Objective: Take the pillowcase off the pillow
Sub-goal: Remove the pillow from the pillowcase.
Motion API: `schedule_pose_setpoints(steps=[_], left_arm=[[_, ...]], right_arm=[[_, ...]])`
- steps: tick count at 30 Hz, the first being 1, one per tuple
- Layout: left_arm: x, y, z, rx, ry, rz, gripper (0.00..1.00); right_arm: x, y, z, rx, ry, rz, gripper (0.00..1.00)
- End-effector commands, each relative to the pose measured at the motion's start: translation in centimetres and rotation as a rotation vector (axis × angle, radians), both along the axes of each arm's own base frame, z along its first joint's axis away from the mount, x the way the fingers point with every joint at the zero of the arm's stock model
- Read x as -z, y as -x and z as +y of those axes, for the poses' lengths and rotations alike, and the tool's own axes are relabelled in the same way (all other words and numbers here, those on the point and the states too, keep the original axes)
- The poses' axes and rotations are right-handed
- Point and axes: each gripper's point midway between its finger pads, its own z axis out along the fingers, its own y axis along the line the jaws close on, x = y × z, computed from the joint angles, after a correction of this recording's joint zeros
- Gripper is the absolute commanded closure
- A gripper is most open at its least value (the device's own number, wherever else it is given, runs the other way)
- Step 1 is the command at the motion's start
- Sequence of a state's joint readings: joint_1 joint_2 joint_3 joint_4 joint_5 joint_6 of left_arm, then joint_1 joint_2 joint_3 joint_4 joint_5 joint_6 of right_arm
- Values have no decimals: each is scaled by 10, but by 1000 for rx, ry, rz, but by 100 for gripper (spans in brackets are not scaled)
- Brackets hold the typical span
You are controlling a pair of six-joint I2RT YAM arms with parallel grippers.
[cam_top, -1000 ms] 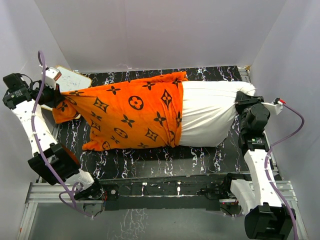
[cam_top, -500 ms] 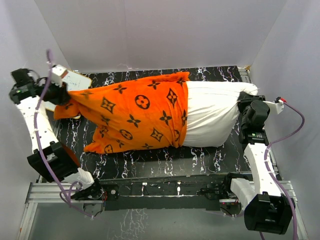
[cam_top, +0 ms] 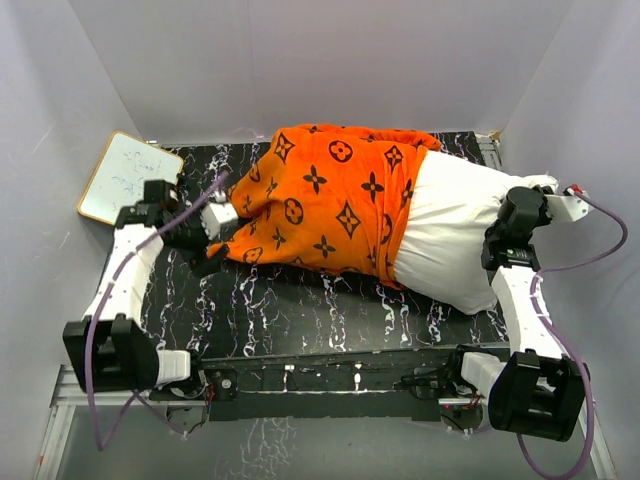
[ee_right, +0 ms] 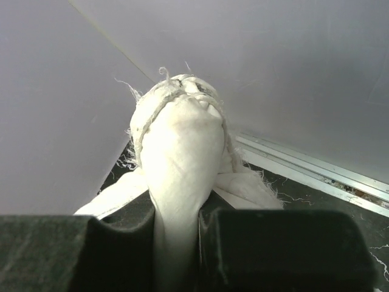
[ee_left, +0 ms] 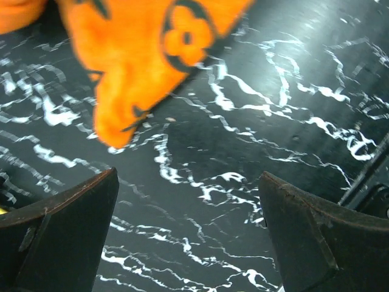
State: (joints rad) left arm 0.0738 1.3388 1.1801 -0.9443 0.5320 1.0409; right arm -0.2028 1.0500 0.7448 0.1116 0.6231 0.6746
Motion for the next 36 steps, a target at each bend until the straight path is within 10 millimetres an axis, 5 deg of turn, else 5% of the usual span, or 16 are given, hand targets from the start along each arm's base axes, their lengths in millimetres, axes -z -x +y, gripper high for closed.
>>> schedule_pose_setpoints(steps=[1,11,15,21,22,24,25,26,27,31,36], left_arm=[[8,14,-23,157,-61,-125,3],[62,-15,-66,246,-56,-111,4],[94,-33,-70,233,-53,-73,17],[108,-77,-69,141,-75,-156,33],[111,-81,-67,125,-83,-156,39],[115,-81,-66,109,-86,-128,58],[114,-78,-67,106,-79,-111,70],[112,-75,-69,100,-67,-93,92],[106,-72,-70,87,-57,-86,100],[67,-56,-76,85,-2,-75,100],[-25,-53,-89,23,126,-171,100]], right_arm=[[-4,-7,5,-53,57,37,92],[12,-30,19,-182,82,145,92],[33,-34,28,-237,72,193,92],[56,-60,64,-469,41,239,92],[60,-66,74,-525,20,246,86],[67,-75,91,-621,-31,251,54],[67,-77,100,-663,-49,243,18],[65,-76,104,-682,-63,234,4],[57,-73,107,-693,-64,212,2],[35,-52,109,-685,-28,187,2],[23,-19,97,-591,-2,244,2]])
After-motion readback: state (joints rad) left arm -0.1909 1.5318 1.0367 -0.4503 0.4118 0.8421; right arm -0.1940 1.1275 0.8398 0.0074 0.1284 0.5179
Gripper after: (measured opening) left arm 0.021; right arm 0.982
